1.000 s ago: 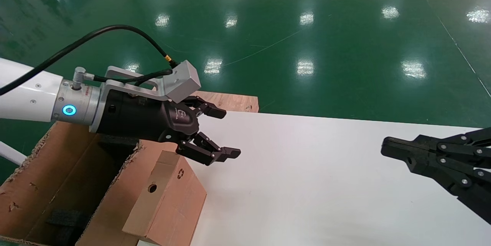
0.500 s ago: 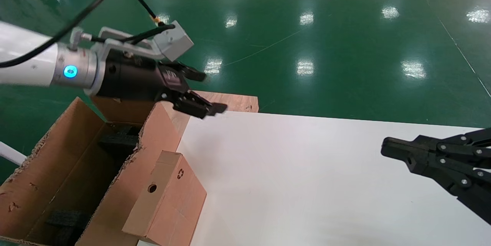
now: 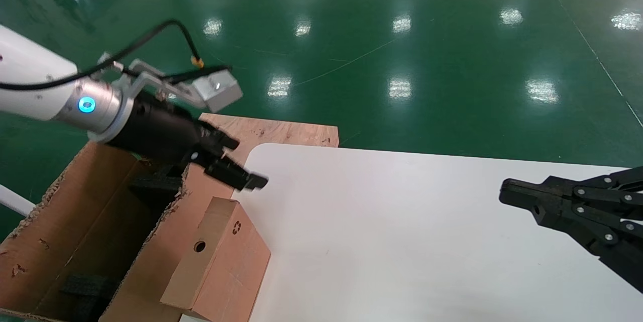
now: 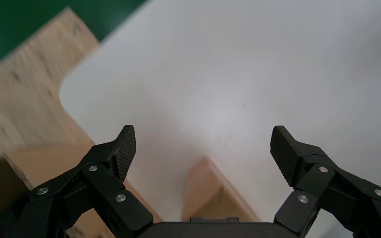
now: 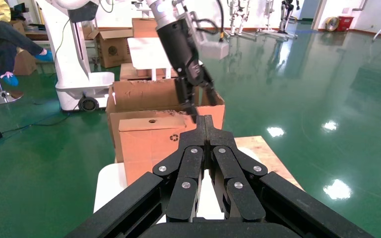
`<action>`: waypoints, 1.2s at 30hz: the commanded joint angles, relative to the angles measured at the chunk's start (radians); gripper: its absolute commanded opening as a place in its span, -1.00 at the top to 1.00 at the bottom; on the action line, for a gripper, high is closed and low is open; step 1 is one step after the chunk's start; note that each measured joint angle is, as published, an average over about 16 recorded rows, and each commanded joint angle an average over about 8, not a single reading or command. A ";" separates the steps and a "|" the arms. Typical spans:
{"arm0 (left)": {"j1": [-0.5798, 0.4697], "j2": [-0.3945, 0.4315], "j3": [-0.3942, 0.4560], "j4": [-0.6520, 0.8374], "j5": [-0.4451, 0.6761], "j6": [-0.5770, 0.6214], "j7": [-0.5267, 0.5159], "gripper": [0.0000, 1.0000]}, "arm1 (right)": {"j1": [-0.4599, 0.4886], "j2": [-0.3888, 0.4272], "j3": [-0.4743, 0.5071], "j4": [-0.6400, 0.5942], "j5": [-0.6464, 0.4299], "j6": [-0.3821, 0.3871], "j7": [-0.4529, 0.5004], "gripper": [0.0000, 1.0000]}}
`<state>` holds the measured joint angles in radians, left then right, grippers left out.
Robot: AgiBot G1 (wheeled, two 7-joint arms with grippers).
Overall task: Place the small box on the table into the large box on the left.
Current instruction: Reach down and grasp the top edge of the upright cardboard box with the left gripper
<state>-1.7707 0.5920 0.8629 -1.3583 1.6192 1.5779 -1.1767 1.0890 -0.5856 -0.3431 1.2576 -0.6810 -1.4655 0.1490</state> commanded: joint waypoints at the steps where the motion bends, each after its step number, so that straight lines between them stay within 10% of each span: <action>1: -0.012 -0.013 0.047 -0.001 -0.007 0.001 -0.020 -1.00 | 0.000 0.000 0.000 0.000 0.000 0.000 0.000 1.00; 36: -0.364 -0.041 0.580 -0.005 -0.200 -0.011 -0.054 -1.00 | 0.000 0.000 0.000 0.000 0.000 0.000 0.000 1.00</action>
<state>-2.1302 0.5520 1.4333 -1.3635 1.4125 1.5653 -1.2292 1.0890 -0.5855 -0.3434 1.2575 -0.6807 -1.4653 0.1489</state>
